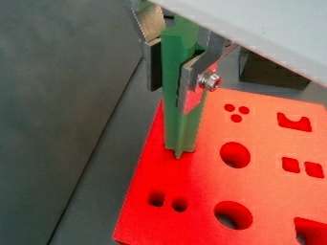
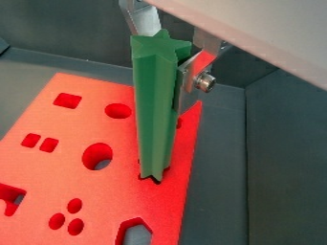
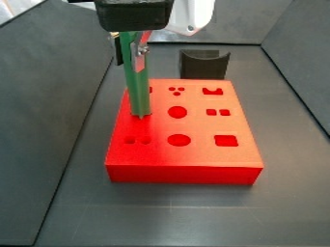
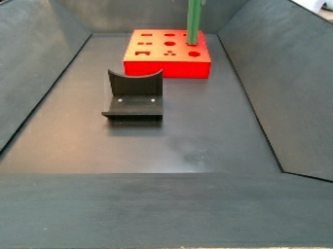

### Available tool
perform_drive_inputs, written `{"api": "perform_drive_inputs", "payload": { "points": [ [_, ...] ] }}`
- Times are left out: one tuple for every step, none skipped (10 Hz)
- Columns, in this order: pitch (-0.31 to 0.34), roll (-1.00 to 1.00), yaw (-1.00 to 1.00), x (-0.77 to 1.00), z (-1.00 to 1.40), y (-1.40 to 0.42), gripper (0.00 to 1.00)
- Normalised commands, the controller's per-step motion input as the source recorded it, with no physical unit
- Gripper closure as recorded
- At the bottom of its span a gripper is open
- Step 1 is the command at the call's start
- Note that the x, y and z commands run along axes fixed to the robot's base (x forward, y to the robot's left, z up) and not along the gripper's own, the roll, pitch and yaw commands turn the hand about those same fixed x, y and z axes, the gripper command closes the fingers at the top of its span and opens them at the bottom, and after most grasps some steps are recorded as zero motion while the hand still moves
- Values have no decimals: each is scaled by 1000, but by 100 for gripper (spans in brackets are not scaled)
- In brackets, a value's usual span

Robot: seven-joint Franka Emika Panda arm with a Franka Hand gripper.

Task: Pick up the star object. Move up. Place the star object on the fixture. Regrasp the star object. Move to above the board. Insert the star object.
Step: Insert the star object.

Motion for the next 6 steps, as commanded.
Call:
{"api": "perform_drive_inputs", "payload": {
  "points": [
    [0,0,-291,0,-6,14,100],
    [-14,-10,-271,0,-54,100,100],
    [-26,-20,-200,0,-71,126,100],
    [-4,-20,-131,6,-66,117,100],
    [-3,-14,-129,17,-74,106,100],
    [0,0,-97,63,-103,46,100]
  ]
}}
